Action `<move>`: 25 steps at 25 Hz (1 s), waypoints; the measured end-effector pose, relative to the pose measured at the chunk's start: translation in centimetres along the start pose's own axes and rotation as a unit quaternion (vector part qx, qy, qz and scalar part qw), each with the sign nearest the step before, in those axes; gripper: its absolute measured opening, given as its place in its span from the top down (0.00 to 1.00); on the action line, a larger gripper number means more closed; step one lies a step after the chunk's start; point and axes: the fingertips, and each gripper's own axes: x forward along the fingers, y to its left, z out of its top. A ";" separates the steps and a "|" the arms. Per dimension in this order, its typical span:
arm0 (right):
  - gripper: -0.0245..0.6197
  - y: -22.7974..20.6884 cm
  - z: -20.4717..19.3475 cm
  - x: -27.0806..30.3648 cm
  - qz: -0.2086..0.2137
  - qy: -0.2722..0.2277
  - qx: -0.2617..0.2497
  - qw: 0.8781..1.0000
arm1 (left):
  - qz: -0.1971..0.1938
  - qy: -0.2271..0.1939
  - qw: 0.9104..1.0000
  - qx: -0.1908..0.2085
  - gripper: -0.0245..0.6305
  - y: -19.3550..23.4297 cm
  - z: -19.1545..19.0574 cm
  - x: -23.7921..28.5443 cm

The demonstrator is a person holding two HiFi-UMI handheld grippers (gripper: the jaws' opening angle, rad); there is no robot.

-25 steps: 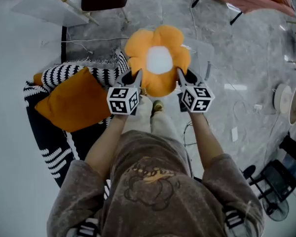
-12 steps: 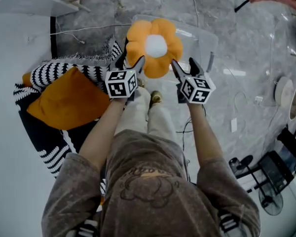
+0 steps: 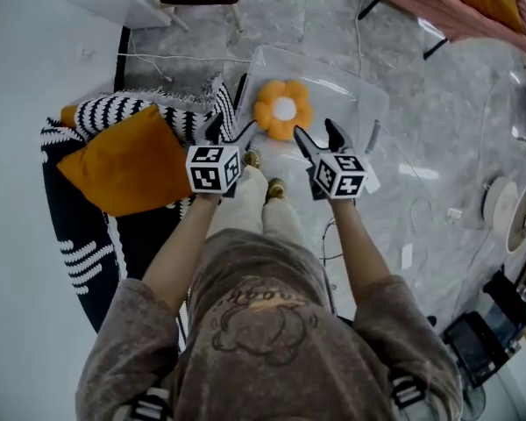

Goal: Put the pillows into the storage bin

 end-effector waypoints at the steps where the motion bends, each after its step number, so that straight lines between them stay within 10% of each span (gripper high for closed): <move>1: 0.42 1.1 0.0 -0.4 0.014 0.001 -0.009 1.000 | 0.008 -0.009 1.000 -0.001 0.45 -0.2 0.1 -1.5; 9: 0.42 13.6 0.4 -1.5 0.153 0.016 -0.097 0.983 | 0.128 -0.097 0.986 -0.047 0.45 2.9 -0.5 -17.4; 25: 0.43 44.1 -7.7 3.6 0.301 0.115 -0.216 0.922 | 0.326 -0.166 0.916 -0.166 0.45 22.9 -10.7 -45.8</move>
